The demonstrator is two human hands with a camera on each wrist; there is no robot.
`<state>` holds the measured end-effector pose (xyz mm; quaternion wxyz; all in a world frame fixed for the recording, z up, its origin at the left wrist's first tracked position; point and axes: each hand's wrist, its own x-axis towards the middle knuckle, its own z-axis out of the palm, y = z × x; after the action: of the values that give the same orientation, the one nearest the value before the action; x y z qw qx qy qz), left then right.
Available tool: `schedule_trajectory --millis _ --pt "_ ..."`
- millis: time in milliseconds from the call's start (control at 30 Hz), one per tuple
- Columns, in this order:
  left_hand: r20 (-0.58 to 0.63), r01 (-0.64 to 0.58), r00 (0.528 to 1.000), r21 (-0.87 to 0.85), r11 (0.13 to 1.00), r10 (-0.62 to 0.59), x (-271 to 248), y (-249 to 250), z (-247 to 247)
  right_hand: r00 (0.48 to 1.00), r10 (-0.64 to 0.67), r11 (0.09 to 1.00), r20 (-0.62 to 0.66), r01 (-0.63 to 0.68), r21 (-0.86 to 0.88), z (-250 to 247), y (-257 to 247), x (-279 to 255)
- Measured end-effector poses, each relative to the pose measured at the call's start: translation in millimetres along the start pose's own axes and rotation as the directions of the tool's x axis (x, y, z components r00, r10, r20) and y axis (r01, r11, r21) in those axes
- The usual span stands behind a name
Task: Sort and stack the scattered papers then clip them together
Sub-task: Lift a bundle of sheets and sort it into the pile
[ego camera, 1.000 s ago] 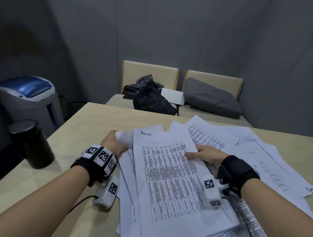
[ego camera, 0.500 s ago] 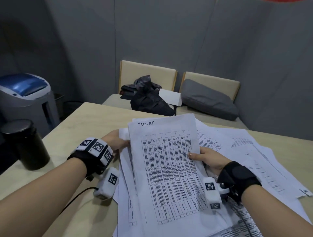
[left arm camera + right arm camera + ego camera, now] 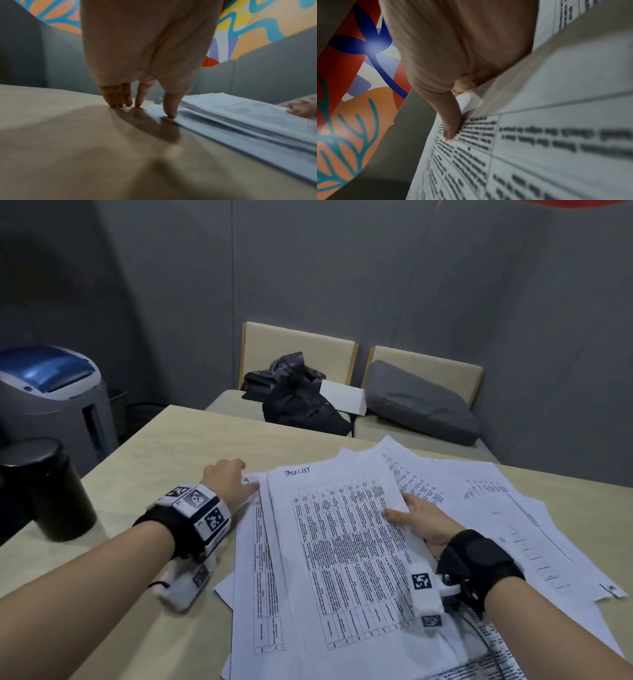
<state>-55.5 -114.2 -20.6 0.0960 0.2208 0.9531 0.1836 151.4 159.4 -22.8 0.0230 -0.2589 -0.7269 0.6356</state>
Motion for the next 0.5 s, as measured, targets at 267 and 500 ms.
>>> schedule_trajectory --millis 267,500 --pt "0.050 -0.093 0.995 0.198 0.976 0.085 -0.1 -12.7 4.7 0.998 -0.023 0.997 0.063 0.028 -0.068 4.9 4.7 -0.2" --pt "0.044 -0.073 0.995 -0.297 0.952 0.090 -2.5 -0.1 0.4 0.995 -0.063 0.997 0.075 0.065 -0.031 2.7 5.8 -4.2"
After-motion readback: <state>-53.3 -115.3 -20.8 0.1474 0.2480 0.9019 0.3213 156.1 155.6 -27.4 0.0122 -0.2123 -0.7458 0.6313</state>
